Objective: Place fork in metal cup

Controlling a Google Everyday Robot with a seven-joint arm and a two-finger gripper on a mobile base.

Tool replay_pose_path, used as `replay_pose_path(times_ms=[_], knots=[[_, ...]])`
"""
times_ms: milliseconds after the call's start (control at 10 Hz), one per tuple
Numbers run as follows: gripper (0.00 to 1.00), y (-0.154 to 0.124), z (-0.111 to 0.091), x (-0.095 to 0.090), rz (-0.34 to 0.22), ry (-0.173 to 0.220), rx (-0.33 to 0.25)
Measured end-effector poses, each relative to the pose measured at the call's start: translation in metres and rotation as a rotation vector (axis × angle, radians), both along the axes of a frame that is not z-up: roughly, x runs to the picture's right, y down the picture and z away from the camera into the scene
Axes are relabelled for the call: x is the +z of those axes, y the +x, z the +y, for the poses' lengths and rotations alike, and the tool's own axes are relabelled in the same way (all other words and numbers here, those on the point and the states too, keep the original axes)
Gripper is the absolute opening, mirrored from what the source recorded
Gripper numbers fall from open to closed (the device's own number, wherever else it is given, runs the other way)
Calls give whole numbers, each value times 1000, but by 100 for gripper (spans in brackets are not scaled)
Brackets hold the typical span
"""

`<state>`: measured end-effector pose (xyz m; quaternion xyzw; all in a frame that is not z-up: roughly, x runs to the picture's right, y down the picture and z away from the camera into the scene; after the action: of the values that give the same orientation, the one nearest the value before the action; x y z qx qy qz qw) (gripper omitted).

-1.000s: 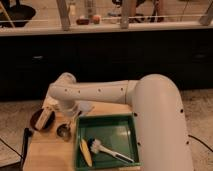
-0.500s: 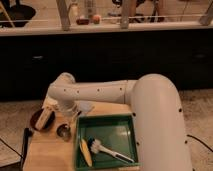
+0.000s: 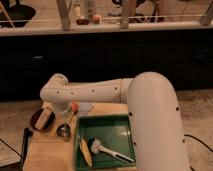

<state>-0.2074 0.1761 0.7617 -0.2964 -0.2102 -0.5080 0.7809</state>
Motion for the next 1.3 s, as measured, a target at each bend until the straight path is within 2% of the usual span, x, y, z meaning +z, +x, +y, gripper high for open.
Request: replay_pose_path(times_ms=[500,600,700,800,1300], knots=[[2,-18,13,-26,-33,36,-38],[5,-21,14,-30,-39,40,-39],[12,-21,14,-32,-39,43,-39],[24,-21,14,-34,-41,46,-34],[72,-14,12,-37,-35,48,-15]])
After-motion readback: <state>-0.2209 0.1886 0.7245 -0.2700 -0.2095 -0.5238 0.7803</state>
